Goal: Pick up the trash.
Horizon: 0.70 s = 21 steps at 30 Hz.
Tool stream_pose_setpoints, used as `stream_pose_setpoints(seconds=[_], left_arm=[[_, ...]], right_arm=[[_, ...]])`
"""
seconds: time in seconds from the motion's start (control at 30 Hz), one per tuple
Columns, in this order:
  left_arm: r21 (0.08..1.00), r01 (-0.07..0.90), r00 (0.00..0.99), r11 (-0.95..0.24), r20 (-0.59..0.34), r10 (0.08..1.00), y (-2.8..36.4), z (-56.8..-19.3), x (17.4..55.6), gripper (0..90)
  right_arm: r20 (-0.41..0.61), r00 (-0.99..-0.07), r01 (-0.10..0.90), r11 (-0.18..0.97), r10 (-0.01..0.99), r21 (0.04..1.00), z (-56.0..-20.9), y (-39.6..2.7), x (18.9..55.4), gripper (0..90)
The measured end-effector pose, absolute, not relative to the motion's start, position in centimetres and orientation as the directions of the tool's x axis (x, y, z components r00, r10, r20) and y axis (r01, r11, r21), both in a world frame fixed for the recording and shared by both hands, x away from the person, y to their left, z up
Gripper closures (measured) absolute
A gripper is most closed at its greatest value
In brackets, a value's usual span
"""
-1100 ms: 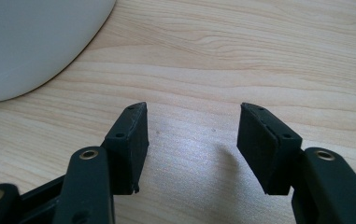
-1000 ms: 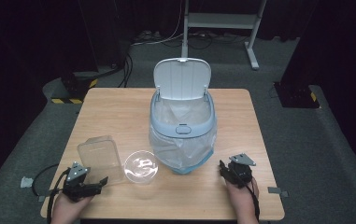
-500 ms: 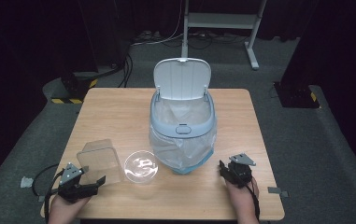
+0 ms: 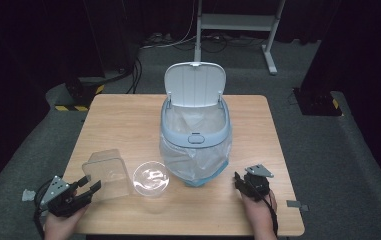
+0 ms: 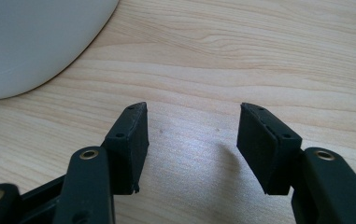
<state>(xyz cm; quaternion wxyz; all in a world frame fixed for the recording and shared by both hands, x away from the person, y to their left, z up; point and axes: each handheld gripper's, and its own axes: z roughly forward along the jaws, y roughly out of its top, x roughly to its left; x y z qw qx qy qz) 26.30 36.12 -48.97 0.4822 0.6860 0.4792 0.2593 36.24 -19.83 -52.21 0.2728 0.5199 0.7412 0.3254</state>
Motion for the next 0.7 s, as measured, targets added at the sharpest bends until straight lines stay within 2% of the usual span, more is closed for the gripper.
stream_pose_setpoints(seconds=[0.23, 0.4, 0.7], left_arm=[[0.913, 0.401, 0.405, -0.074, -0.104, 0.908, 36.42, -49.11, 26.18, 58.9], [0.917, 0.393, 0.404, -0.066, -0.108, 0.908, 36.67, -49.21, 26.08, 69.5], [0.918, 0.393, 0.418, -0.048, -0.131, 0.899, 36.84, -49.4, 26.33, 79.6]], right_arm=[[-0.065, -0.314, 0.593, 0.249, 0.947, 0.766, -52.21, -19.83, 36.24, 43.6], [-0.064, -0.315, 0.592, 0.249, 0.947, 0.766, -52.21, -19.84, 36.23, 43.5], [-0.064, -0.313, 0.595, 0.249, 0.947, 0.764, -52.21, -19.81, 36.24, 43.6]])
